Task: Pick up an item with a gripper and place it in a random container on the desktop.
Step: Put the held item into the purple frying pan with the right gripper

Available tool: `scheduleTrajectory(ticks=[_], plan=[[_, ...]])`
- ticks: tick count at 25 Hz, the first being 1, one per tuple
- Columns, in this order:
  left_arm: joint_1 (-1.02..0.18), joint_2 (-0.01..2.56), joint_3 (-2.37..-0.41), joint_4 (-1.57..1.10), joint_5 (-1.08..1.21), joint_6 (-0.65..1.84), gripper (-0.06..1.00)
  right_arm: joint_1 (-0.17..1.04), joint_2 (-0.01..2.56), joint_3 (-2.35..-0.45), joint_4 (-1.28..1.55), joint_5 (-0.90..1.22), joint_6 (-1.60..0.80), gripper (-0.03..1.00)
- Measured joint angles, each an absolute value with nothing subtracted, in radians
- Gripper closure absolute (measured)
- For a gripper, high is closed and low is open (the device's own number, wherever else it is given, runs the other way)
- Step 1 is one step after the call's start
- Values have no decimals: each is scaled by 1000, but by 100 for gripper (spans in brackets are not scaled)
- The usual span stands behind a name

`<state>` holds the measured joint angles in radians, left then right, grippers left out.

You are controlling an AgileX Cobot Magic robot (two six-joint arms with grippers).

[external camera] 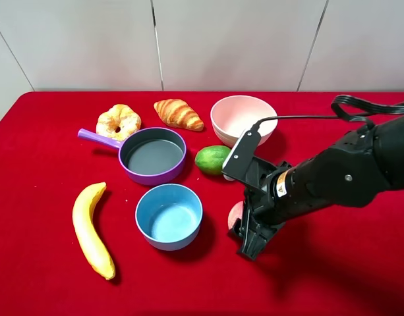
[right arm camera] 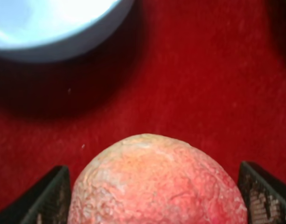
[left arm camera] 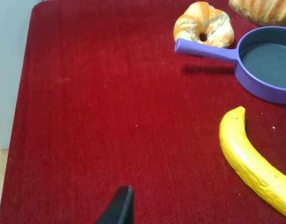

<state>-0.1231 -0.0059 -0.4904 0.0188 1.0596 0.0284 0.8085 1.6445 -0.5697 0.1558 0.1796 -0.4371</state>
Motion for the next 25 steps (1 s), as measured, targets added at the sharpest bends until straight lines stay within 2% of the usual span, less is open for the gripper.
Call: scheduleTrajectory(ticks=[10,25], plan=[[-123,-6,-490,19,1060,28,-4,809,1588,-652,107,339,-387,44],[-123,-6,-490,19,1060,28,-4,809,1566,-914,66,707,-353,44]])
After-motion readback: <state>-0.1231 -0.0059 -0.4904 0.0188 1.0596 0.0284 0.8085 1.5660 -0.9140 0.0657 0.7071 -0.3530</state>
